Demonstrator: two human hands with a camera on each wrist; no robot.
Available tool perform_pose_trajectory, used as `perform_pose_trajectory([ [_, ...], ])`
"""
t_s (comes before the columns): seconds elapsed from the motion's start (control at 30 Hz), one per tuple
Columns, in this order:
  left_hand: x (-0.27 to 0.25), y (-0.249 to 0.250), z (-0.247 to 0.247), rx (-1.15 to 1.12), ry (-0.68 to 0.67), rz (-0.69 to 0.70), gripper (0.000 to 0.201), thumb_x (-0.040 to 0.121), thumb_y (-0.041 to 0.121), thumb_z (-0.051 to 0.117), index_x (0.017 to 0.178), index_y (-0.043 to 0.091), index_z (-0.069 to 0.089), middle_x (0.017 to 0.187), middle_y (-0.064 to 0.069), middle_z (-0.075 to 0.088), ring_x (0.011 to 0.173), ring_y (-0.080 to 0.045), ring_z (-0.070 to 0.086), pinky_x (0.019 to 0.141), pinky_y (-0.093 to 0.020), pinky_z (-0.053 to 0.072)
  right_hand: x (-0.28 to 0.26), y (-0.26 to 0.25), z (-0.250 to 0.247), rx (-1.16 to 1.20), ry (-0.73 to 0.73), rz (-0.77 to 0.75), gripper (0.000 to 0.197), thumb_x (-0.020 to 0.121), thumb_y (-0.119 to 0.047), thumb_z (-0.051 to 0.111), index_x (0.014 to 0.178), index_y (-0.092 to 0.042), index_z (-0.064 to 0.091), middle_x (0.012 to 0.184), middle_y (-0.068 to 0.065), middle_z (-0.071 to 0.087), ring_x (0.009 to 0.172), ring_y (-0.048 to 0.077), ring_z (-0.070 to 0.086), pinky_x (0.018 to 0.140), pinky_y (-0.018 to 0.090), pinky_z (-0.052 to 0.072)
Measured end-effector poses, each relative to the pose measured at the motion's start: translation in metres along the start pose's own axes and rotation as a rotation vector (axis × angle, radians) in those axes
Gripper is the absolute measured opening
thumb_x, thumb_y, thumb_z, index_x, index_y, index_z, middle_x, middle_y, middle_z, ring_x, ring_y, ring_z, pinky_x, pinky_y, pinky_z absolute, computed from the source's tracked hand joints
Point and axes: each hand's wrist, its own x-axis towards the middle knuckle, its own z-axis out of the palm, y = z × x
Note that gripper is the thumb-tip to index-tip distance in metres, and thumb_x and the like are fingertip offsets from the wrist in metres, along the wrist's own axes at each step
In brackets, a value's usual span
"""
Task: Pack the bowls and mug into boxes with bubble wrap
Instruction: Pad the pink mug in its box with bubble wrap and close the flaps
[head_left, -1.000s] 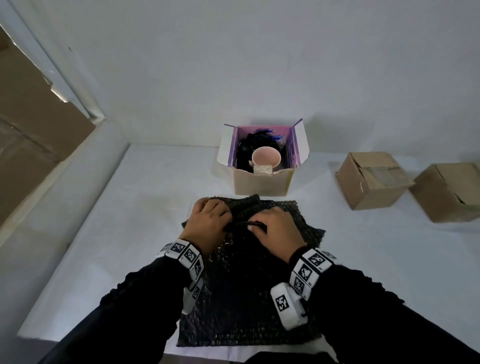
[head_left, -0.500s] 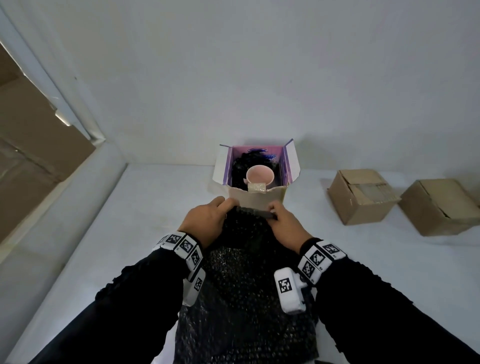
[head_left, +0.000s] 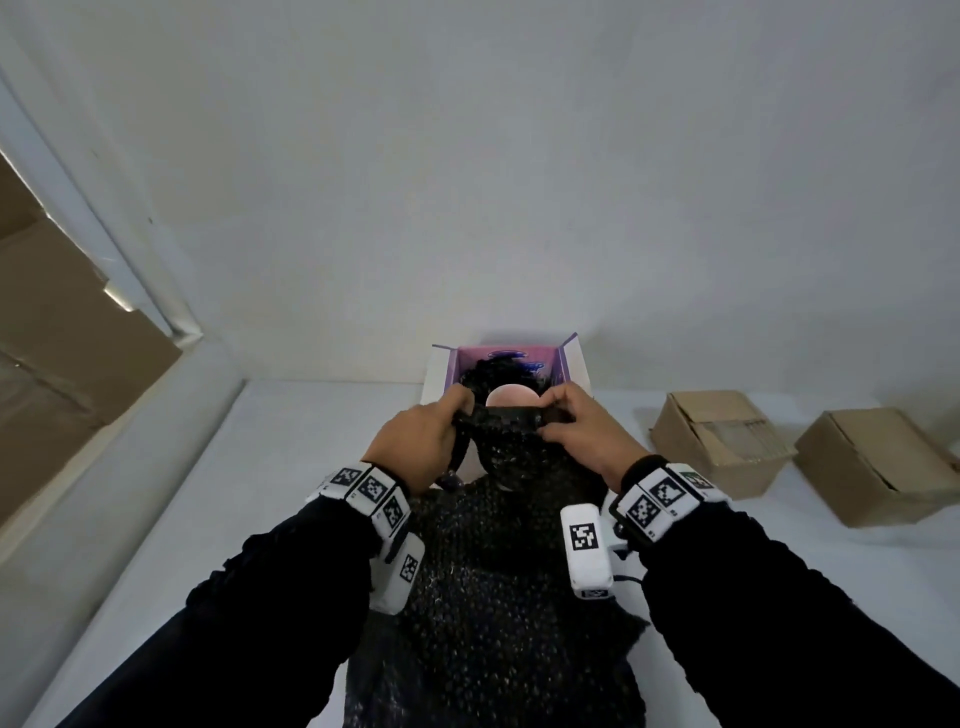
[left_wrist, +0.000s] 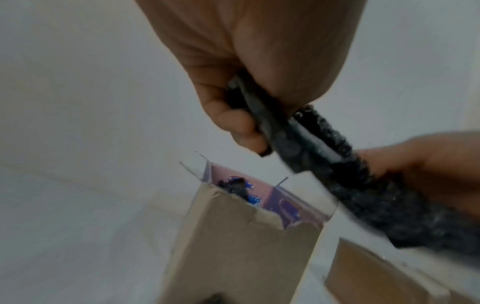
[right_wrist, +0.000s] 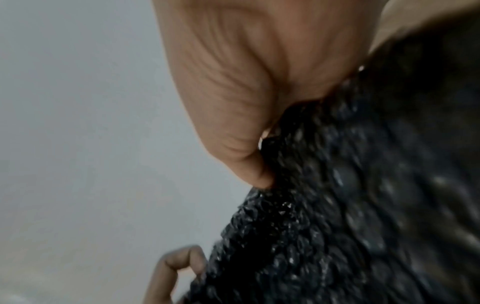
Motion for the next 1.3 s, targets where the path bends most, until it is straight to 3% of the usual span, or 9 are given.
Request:
perform_pose_trajectory([
  [0.17,0.042,0.008,0.001,-0.396,0.162,-0.030,0.026,0.083,0.003,0.045,0.102,0.016,0.057,0.097,0.000,0.056,0.078,-0.011,0.055,0.072,-0.015,0.045,0.030,0.000,-0.005,-0.268,0.332,-0.143,0.025,0.075,-0.013,0.069,0.064,-0.033,0.060,0.089,-0.003,0.062,0.095,0.028,0.058,0.089,0.039,0.047],
  [0.23,0.060,0.007,0.006,-0.429,0.162,0.000,0.033,0.082,0.016,0.046,0.112,0.014,0.060,0.107,-0.001,0.056,0.095,-0.010,0.053,0.086,-0.010,0.038,0.041,-0.007,-0.007,-0.293,0.407,-0.149,0.016,0.080,-0.019,0.064,0.078,-0.033,0.069,0.098,-0.003,0.061,0.101,0.029,0.052,0.088,0.040,0.047],
  [0.33,0.084,-0.001,0.015,-0.221,0.150,0.040,0.051,0.082,0.024,0.042,0.130,0.017,0.056,0.122,-0.003,0.056,0.110,-0.019,0.046,0.096,-0.031,0.036,0.056,-0.014,-0.012,-0.347,0.463,-0.165,0.028,0.089,-0.019,0.052,0.108,-0.026,0.071,0.113,0.000,0.058,0.107,0.029,0.045,0.091,0.040,0.044],
  [0.4,0.097,-0.003,0.020,-0.050,0.175,0.055,0.057,0.080,0.021,0.044,0.136,0.018,0.051,0.130,-0.004,0.054,0.112,-0.027,0.043,0.094,-0.038,0.035,0.069,-0.015,-0.015,-0.263,0.506,-0.234,0.032,0.089,-0.009,0.051,0.114,-0.018,0.069,0.116,0.006,0.055,0.100,0.028,0.055,0.088,0.036,0.048],
  [0.5,0.115,-0.009,0.030,-0.163,0.158,0.067,0.060,0.081,0.005,0.050,0.140,0.007,0.044,0.140,-0.013,0.044,0.121,-0.032,0.045,0.104,-0.030,0.034,0.086,-0.012,-0.012,-0.273,0.552,-0.296,0.033,0.089,-0.005,0.050,0.116,-0.014,0.067,0.116,0.007,0.053,0.086,0.025,0.061,0.082,0.027,0.048],
  [0.77,0.139,-0.045,0.058,0.040,-0.124,-0.029,0.058,0.087,0.003,0.049,0.143,0.009,0.037,0.148,-0.010,0.032,0.118,-0.036,0.050,0.090,-0.049,0.047,0.115,0.009,0.002,-0.727,0.308,-0.265,0.026,0.089,-0.015,0.052,0.107,-0.017,0.071,0.113,0.003,0.060,0.093,0.026,0.061,0.082,0.036,0.048],
  [1.0,0.141,-0.057,0.074,0.195,-0.232,0.117,0.039,0.092,0.014,0.048,0.130,0.014,0.054,0.132,-0.007,0.052,0.112,-0.029,0.053,0.087,-0.044,0.048,0.123,0.012,0.006,-1.141,0.258,-0.247,0.028,0.080,-0.010,0.048,0.107,-0.018,0.053,0.084,0.005,0.069,0.092,0.031,0.057,0.081,0.041,0.030],
  [1.17,0.148,-0.062,0.084,0.432,-0.261,0.171,0.034,0.093,0.025,0.043,0.123,0.017,0.055,0.126,-0.003,0.057,0.111,-0.026,0.052,0.091,-0.037,0.043,0.132,0.019,0.012,-1.355,0.198,-0.262,0.016,0.082,-0.015,0.051,0.077,-0.018,0.066,0.070,0.001,0.068,0.102,0.029,0.053,0.084,0.042,0.023],
  [1.3,0.152,-0.063,0.088,0.339,-0.215,0.122,0.033,0.091,0.027,0.047,0.122,0.017,0.049,0.106,-0.006,0.067,0.098,-0.028,0.060,0.082,-0.037,0.043,0.133,0.024,0.014,-1.435,0.060,-0.211,0.031,0.089,-0.022,0.043,0.088,-0.018,0.073,0.093,0.004,0.069,0.127,0.031,0.037,0.095,0.045,0.011],
])
